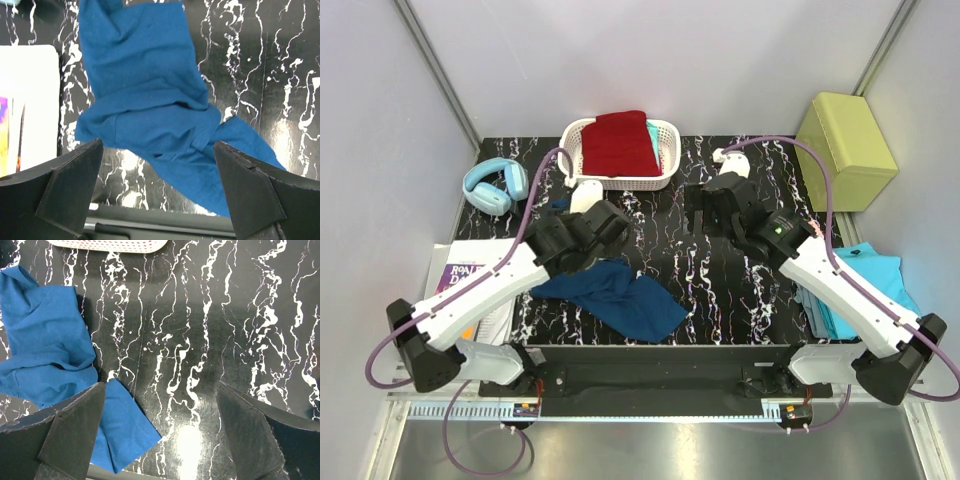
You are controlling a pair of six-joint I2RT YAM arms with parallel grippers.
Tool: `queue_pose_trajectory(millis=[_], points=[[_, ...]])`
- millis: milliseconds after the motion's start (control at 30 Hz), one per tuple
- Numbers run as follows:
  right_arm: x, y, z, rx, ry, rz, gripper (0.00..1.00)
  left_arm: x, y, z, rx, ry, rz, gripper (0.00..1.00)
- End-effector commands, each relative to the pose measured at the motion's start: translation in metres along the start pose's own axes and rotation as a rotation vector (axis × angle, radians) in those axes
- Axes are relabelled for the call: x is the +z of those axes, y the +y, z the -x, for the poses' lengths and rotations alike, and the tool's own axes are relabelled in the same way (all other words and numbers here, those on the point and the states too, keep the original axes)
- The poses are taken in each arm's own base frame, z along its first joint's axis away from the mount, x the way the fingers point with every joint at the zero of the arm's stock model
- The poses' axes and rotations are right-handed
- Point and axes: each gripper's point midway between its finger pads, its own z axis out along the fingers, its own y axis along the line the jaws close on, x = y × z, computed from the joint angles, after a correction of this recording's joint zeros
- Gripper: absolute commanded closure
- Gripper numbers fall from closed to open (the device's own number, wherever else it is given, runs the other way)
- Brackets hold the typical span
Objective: Fold and stack the t-shirts
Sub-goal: Flatten out the tshirt
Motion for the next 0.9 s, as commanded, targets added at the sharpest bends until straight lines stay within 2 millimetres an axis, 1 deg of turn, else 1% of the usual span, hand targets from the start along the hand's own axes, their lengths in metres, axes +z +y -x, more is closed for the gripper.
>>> queue_pose_trajectory(millis=[0, 67, 100, 133, 167, 200, 233, 267, 300, 333, 367, 400, 433, 467, 500, 533, 567, 600, 633, 667, 700, 733, 767, 800, 833, 867], points=[[0.005, 0.012, 0.007, 0.032, -0.011, 0.036, 0.0, -0.019, 0.007, 0.009, -0.11, -0.044, -0.063, 0.01], [0.012, 0.016, 0.005, 0.026, 0.004, 0.038, 0.0, -0.02, 0.009, 0.009, -0.087, -0.048, -0.068, 0.01], [0.015, 0.019, 0.008, 0.025, 0.003, 0.035, 0.0, -0.021, 0.012, 0.011, -0.053, -0.056, -0.066, 0.01], [0.027, 0.02, 0.004, 0.015, 0.02, 0.014, 0.0, -0.021, 0.015, 0.013, -0.037, -0.07, -0.053, 0.01], [0.03, 0.023, 0.01, 0.013, 0.01, 0.007, 0.0, -0.02, 0.017, 0.015, -0.021, -0.081, -0.045, 0.01], [0.043, 0.023, 0.007, -0.006, 0.022, -0.025, 0.0, -0.021, 0.02, 0.018, 0.019, -0.093, -0.037, 0.01], [0.048, 0.024, 0.009, -0.009, 0.022, -0.035, 0.0, -0.021, 0.022, 0.021, 0.037, -0.106, -0.024, 0.01], [0.051, 0.029, 0.017, -0.008, 0.01, -0.029, 0.0, -0.022, 0.023, 0.023, 0.057, -0.11, -0.024, 0.01], [0.062, 0.032, 0.013, -0.026, 0.029, -0.038, 0.0, -0.024, 0.023, 0.028, 0.084, -0.119, -0.022, 0.01], [0.069, 0.035, 0.016, -0.026, 0.019, -0.042, 0.0, -0.024, 0.023, 0.029, 0.091, -0.12, -0.023, 0.01], [0.073, 0.039, 0.024, -0.023, 0.004, -0.04, 0.01, -0.025, 0.023, 0.03, 0.092, -0.123, -0.026, 0.01], [0.086, 0.041, 0.02, -0.036, 0.02, -0.054, 0.02, -0.026, 0.024, 0.028, 0.088, -0.122, -0.036, 0.01], [0.09, 0.042, 0.022, -0.032, 0.022, -0.058, 0.04, -0.026, 0.022, 0.026, 0.087, -0.119, -0.048, 0.01], [0.093, 0.046, 0.028, -0.025, 0.012, -0.052, 0.09, -0.025, 0.021, 0.027, 0.08, -0.127, -0.058, 0.01], [0.102, 0.05, 0.023, -0.02, 0.031, -0.048, 0.13, -0.023, 0.021, 0.022, 0.086, -0.12, -0.06, 0.01], [0.105, 0.053, 0.024, -0.018, 0.035, -0.041, 0.27, -0.023, 0.02, 0.021, 0.083, -0.116, -0.069, 0.01], [0.108, 0.056, 0.027, -0.01, 0.032, -0.036, 0.35, -0.023, 0.019, 0.019, 0.088, -0.108, -0.074, 0.01], [0.118, 0.059, 0.023, -0.014, 0.042, -0.035, 0.44, -0.022, 0.017, 0.017, 0.096, -0.098, -0.078, 0.01], [0.125, 0.059, 0.023, -0.014, 0.044, -0.04, 0.58, -0.021, 0.017, 0.016, 0.1, -0.095, -0.076, 0.01], [0.129, 0.06, 0.028, -0.016, 0.038, -0.039, 0.61, -0.019, 0.018, 0.015, 0.103, -0.094, -0.069, 0.01], [0.144, 0.059, 0.022, -0.018, 0.057, -0.049, 0.64, -0.018, 0.019, 0.014, 0.103, -0.096, -0.058, 0.01], [0.15, 0.059, 0.023, -0.018, 0.06, -0.045, 0.76, -0.017, 0.021, 0.016, 0.098, -0.104, -0.042, 0.01], [0.155, 0.062, 0.026, -0.012, 0.058, -0.033, 0.81, -0.016, 0.021, 0.015, 0.094, -0.102, -0.036, 0.01], [0.167, 0.065, 0.018, -0.017, 0.089, -0.017, 0.86, -0.016, 0.019, 0.014, 0.075, -0.096, -0.041, 0.01], [0.174, 0.063, 0.017, -0.017, 0.097, -0.018, 0.92, -0.016, 0.017, 0.012, 0.066, -0.082, -0.052, 0.01], [0.178, 0.065, 0.021, -0.02, 0.092, -0.013, 1.0, -0.015, 0.016, 0.008, 0.06, -0.07, -0.057, 0.01]])
